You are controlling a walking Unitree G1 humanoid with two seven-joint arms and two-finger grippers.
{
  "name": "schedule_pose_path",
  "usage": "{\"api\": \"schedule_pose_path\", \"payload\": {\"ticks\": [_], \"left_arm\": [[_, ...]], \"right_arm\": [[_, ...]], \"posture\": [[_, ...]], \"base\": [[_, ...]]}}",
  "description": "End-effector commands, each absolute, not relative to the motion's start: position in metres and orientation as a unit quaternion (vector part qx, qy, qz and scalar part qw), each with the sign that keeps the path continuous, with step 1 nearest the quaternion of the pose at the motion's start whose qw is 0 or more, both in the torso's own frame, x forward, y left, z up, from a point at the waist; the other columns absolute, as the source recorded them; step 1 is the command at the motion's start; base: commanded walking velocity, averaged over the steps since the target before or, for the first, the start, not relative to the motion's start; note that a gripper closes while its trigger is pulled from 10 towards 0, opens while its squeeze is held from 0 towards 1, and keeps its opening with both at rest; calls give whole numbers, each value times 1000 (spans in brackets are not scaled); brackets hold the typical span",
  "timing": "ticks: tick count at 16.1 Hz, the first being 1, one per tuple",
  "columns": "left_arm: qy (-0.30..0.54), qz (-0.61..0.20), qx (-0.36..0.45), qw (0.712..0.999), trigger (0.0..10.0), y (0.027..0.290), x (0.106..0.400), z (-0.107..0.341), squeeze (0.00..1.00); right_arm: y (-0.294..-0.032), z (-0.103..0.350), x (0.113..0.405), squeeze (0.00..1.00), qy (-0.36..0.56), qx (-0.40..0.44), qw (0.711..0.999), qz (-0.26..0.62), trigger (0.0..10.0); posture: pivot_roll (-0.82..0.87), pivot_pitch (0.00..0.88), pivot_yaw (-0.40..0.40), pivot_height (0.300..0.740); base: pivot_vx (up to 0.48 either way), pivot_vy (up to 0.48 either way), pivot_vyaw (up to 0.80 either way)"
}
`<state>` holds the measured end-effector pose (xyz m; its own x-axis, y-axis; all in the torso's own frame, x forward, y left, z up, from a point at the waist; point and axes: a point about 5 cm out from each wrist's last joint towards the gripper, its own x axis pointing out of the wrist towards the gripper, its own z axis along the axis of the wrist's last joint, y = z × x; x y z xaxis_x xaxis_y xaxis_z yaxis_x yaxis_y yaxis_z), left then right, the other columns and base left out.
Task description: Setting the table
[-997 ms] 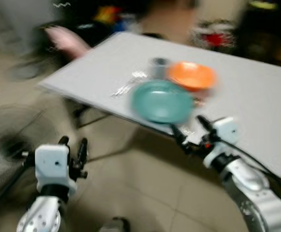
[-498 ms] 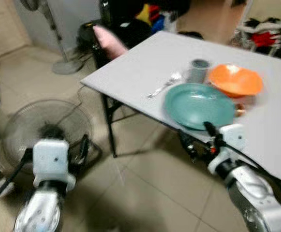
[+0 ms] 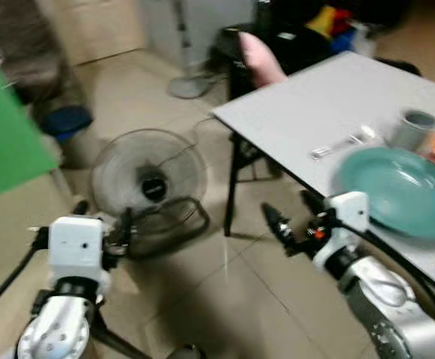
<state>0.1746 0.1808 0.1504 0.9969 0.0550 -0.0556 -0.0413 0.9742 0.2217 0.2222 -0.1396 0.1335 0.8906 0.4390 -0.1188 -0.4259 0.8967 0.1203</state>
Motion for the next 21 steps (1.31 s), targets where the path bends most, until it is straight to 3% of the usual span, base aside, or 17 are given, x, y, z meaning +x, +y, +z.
{"api": "schedule_pose_path", "payload": {"ticks": [1,11,21], "left_arm": [[31,20,111,993,10000,178,173,150,0],[25,4,106,994,10000,177,175,154,0],[13,13,109,994,10000,184,181,162,0]], "right_arm": [[-145,137,222,1000,68,49,973,213,10000],[-143,136,224,1000,75,81,975,194,10000],[-135,138,227,1000,75,85,973,200,10000]], "posture": [[-34,32,43,740],[-28,39,50,740],[-20,51,48,740]], "base": [[0,0,788],[0,0,772],[0,267,0]]}}
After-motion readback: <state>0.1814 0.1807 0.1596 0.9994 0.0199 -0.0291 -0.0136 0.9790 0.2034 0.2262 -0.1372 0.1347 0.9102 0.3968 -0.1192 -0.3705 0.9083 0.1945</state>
